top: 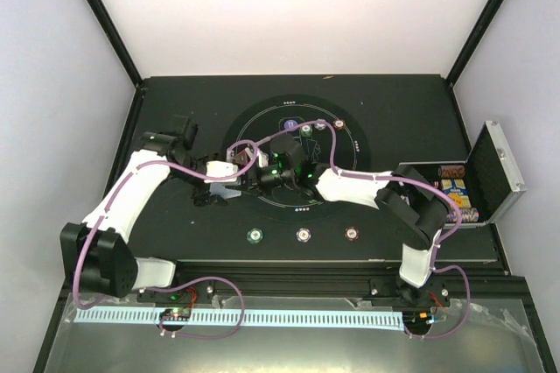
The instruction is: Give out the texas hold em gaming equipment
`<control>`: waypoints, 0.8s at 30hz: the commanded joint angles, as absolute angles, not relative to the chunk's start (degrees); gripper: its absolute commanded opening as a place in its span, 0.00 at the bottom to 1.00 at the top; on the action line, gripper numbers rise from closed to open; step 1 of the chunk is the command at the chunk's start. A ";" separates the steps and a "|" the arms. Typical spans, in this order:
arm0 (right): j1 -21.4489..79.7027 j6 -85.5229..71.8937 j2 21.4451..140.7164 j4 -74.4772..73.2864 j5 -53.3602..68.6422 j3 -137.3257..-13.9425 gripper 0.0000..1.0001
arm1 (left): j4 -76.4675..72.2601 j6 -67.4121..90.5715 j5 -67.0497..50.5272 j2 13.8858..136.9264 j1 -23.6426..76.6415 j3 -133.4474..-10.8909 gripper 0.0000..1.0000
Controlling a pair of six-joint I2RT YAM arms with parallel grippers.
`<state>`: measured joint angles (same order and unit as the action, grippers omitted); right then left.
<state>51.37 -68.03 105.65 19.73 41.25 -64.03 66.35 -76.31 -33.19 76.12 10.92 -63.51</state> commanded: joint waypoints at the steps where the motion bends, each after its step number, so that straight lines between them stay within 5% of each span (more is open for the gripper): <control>1: 51.26 -67.38 105.23 19.67 39.71 -65.45 0.04 | 63.98 -77.86 -36.06 73.74 11.16 -61.45 0.86; 10: 51.69 -67.75 105.55 19.64 39.11 -65.96 0.04 | 62.52 -75.85 -35.16 73.74 11.16 -61.26 0.85; 24: 51.93 -68.99 107.03 20.68 38.57 -66.53 0.03 | 63.26 -76.26 -33.36 75.48 12.03 -60.87 0.66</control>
